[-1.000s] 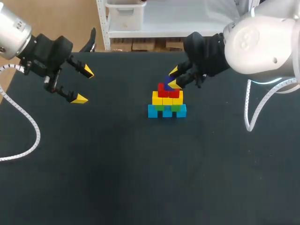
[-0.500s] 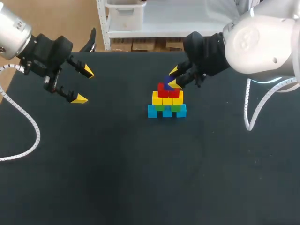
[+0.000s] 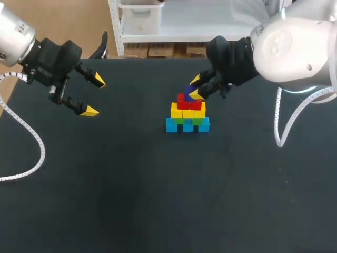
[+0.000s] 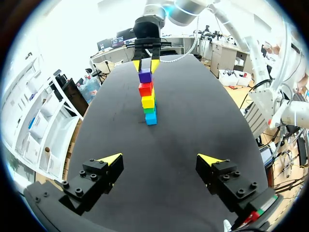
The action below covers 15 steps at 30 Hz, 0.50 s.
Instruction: Place the blue cubes, place green cubes on the blue cubes, place the yellow cubes on the green cubes, then place the red cubes on the yellow cubes, and place purple cube on the red cubes.
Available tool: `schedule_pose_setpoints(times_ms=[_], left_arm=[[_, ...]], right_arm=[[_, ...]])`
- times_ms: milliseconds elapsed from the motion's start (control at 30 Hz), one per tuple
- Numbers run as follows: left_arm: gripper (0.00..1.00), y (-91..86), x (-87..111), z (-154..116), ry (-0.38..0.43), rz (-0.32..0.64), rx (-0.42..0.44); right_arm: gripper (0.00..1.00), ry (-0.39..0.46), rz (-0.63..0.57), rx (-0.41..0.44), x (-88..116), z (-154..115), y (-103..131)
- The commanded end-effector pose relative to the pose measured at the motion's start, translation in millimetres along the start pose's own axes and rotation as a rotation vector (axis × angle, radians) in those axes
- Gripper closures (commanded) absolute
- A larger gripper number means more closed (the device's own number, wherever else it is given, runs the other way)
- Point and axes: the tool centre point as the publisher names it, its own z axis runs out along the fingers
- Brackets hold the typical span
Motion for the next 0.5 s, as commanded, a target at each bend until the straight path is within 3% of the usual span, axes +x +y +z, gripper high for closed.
schedule_pose_setpoints(times_ms=[33, 100, 300, 500], left_arm=[[0.00, 0.5, 0.9, 0.0, -0.002, 0.002, 0.000], [0.00, 0.5, 0.9, 0.0, -0.002, 0.002, 0.000], [0.00, 0.5, 0.9, 0.0, -0.002, 0.002, 0.000], [0.00, 0.5, 0.9, 0.0, -0.002, 0.002, 0.000]], right_arm=[[0.75, -0.003, -0.001, -0.005, 0.1, 1.0, -1.9], [0.74, -0.003, -0.001, -0.005, 0.1, 1.2, -2.1], [0.58, -0.003, -0.002, -0.008, 0.5, 1.4, -2.6], [0.51, -0.006, -0.005, -0.010, 0.5, 1.3, -3.0]])
